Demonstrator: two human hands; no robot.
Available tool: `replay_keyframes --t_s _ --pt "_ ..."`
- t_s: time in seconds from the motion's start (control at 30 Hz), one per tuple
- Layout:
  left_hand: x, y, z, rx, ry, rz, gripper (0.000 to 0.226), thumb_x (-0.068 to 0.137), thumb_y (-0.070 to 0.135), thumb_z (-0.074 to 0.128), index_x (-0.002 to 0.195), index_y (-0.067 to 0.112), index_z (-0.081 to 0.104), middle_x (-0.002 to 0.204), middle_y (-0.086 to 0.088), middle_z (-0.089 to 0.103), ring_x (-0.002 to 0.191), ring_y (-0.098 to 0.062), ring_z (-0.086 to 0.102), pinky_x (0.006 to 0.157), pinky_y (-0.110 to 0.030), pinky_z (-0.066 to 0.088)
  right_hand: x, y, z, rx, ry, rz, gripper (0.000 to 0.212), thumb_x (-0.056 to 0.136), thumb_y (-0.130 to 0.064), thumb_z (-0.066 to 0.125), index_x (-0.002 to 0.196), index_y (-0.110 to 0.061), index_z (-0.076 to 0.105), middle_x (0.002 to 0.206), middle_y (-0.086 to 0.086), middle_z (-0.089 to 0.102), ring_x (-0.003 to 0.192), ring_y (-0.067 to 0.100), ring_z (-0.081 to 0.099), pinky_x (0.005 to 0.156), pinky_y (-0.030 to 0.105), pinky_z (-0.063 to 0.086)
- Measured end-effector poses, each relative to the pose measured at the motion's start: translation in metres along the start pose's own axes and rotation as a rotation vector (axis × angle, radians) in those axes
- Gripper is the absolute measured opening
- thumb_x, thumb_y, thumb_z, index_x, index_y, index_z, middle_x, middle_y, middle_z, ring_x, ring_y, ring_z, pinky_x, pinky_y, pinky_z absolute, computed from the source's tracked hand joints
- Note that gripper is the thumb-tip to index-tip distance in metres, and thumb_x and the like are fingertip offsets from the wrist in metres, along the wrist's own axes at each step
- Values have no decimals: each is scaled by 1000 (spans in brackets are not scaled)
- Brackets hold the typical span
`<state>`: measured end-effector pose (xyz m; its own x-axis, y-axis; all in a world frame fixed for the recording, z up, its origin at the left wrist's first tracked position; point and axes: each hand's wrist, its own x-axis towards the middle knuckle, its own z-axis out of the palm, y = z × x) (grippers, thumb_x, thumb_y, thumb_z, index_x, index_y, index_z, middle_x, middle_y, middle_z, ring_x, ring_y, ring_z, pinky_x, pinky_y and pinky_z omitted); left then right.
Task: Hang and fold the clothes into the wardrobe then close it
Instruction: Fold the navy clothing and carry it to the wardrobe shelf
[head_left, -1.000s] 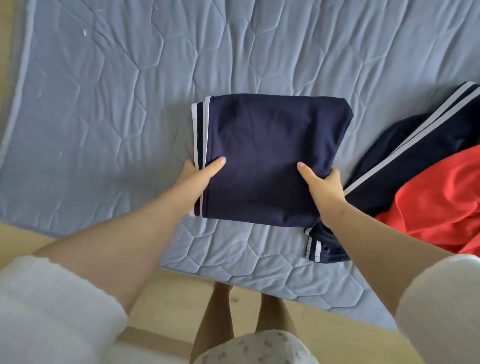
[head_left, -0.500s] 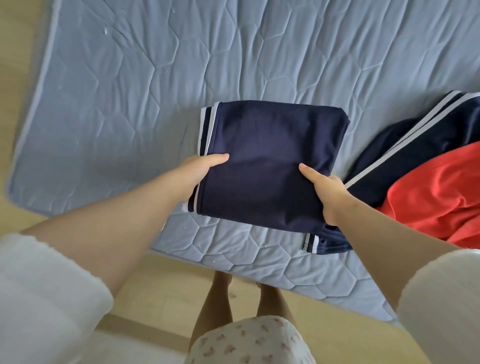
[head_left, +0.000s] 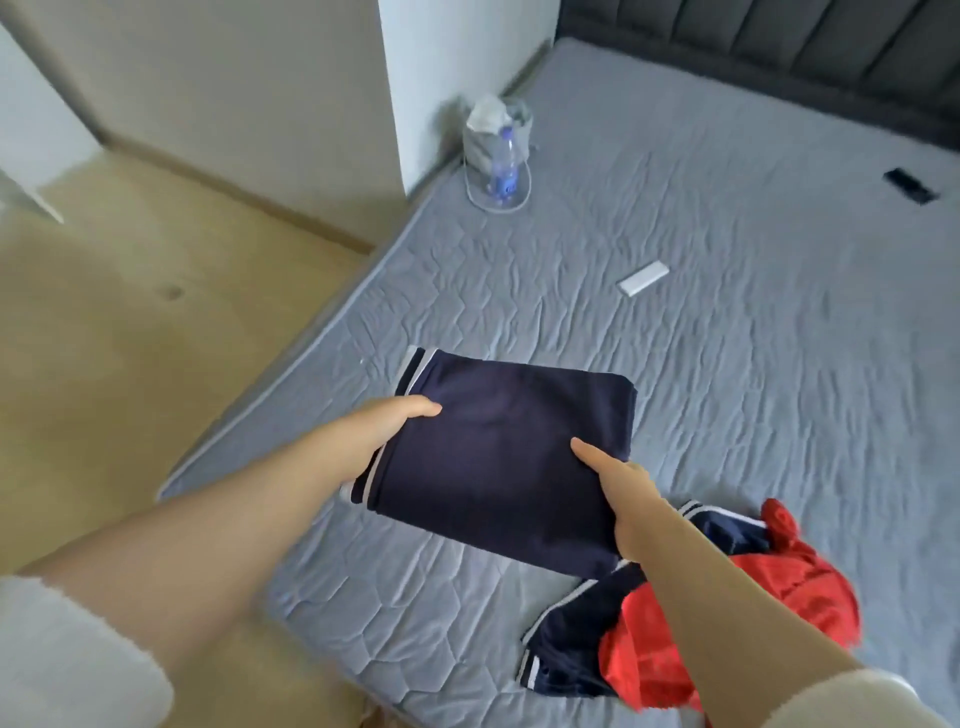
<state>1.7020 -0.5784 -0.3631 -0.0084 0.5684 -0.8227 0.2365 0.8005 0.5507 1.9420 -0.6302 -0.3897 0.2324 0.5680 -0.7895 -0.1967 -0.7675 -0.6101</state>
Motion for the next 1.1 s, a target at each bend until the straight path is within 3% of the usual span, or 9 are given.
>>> replay_keyframes --t_s 0.1,0.23,0.43,0.57,0.63,0.73,0.83,0.9,1.1 --pt "-62 55 -18 -45 55 121 20 78 35 66 86 17 67 69 -1 71 68 -19 64 59 -26 43 -55 -71 4 -3 -28 -153 30 74 -36 75 86 -18 54 88 3 64 81 24 61 77 38 48" --pt "-136 110 -52 -122 80 303 18 82 33 63 80 16 67 61 1 71 58 -14 66 54 -24 42 -120 -149 22 -29 -103 -330 35 75 -38 73 95 -18 52 93 3 62 86 26 59 81 40 46" --pt "-221 134 -140 -252 153 497 24 82 34 64 93 14 71 85 -5 75 73 -21 71 62 -28 47 -193 -217 86 -130 -289 -484 41 76 -41 72 105 -18 55 95 2 63 85 23 59 73 36 45" --pt "-259 107 -211 -368 223 525 23 81 35 65 87 14 73 87 -8 74 72 -24 72 66 -31 50 -227 -227 157 -215 -439 -514 33 77 -39 72 98 -18 58 102 5 66 96 28 61 86 40 48" --pt "-273 87 -249 -435 272 530 27 80 34 66 95 13 71 93 -9 74 79 -26 71 71 -33 51 -243 -224 199 -258 -517 -517 30 78 -38 71 95 -17 59 99 5 67 93 27 62 80 38 50" --pt "-293 54 -308 -490 341 543 25 81 32 64 95 12 71 91 -9 74 73 -24 72 63 -29 51 -266 -210 269 -323 -617 -519 27 78 -36 70 94 -15 62 88 6 69 83 26 64 62 33 47" --pt "-314 20 -374 -534 423 556 26 82 30 65 96 10 70 89 -11 74 72 -25 72 58 -27 53 -289 -192 346 -382 -713 -520 26 78 -33 69 95 -15 64 78 7 73 81 28 65 60 32 46" --pt "-328 -5 -416 -565 507 560 26 81 29 65 97 9 70 90 -12 74 76 -27 71 65 -31 52 -307 -176 395 -427 -779 -509 21 78 -30 66 93 -15 65 68 5 73 79 27 65 60 31 45" --pt "-367 -70 -523 -716 667 597 20 84 23 62 94 8 70 86 -10 74 76 -25 69 68 -32 51 -354 -141 531 -481 -957 -500 22 73 -22 59 91 -16 67 72 7 74 68 26 69 58 29 47"
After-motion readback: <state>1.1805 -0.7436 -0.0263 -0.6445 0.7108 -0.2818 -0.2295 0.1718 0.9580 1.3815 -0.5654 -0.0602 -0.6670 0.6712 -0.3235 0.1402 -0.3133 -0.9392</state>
